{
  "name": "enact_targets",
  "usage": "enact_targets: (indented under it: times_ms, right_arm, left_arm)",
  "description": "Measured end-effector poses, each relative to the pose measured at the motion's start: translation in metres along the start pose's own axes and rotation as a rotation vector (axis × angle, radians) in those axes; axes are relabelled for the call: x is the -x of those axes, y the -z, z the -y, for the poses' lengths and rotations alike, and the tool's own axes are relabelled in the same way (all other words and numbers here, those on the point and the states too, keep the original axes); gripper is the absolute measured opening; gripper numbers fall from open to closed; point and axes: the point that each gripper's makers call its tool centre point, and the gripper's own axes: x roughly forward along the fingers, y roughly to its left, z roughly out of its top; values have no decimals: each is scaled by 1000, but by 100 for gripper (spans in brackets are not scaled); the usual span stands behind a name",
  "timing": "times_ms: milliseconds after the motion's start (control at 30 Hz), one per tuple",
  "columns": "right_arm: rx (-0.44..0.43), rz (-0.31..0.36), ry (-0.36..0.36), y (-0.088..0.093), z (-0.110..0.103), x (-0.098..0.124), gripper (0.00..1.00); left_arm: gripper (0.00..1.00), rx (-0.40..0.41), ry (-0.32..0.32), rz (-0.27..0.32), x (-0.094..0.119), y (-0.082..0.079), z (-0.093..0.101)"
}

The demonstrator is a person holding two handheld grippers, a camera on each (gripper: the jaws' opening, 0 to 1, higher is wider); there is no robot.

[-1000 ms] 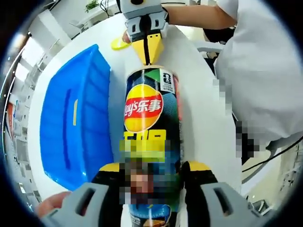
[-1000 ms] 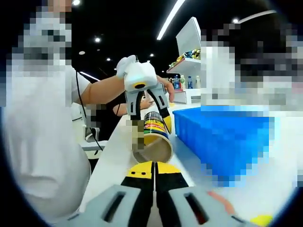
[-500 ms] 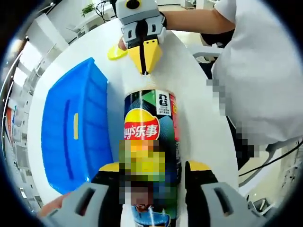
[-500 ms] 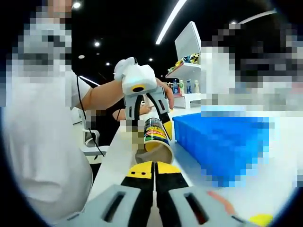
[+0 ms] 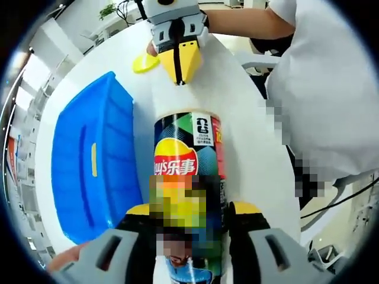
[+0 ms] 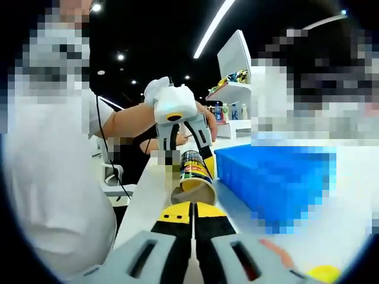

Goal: Open the lid of the chip container on the table, take out the chips, place them into the box in front of the container, and close the lid

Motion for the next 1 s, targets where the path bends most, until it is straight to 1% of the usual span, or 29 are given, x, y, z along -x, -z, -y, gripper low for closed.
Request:
enact_targets:
  times_ms: [300,500,600,667,767,833,933,1000]
  right_arm:
    - [-6,14,21,-2,2,5,2]
    - [-10,12,29,0,2,7,2]
    - [-12,11,33,1,2,8,2]
    - [-13,13,36,2,2,8,2]
    - [-17,17,38,2,2,9,2]
    - [-21,17,41,3,2,10,2]
    - [-23,14,43,5,2,10,2]
    - [-23,14,44,5,2,10,2]
  left_arm:
    - [47,0,-8,-6,0,0,0]
    - [47,0,-17,-7,-1,0,0]
    - [46,7,-23,8,-1,-3,0]
    - [46,32,-36,44,-1,-7,-2]
    - [46,59,-25,44,0,-6,0]
    - [46,51,-21,50,0,-6,1]
    - [46,47,-32,55,2,-8,1]
    - [45,43,-43,73,5,-12,0]
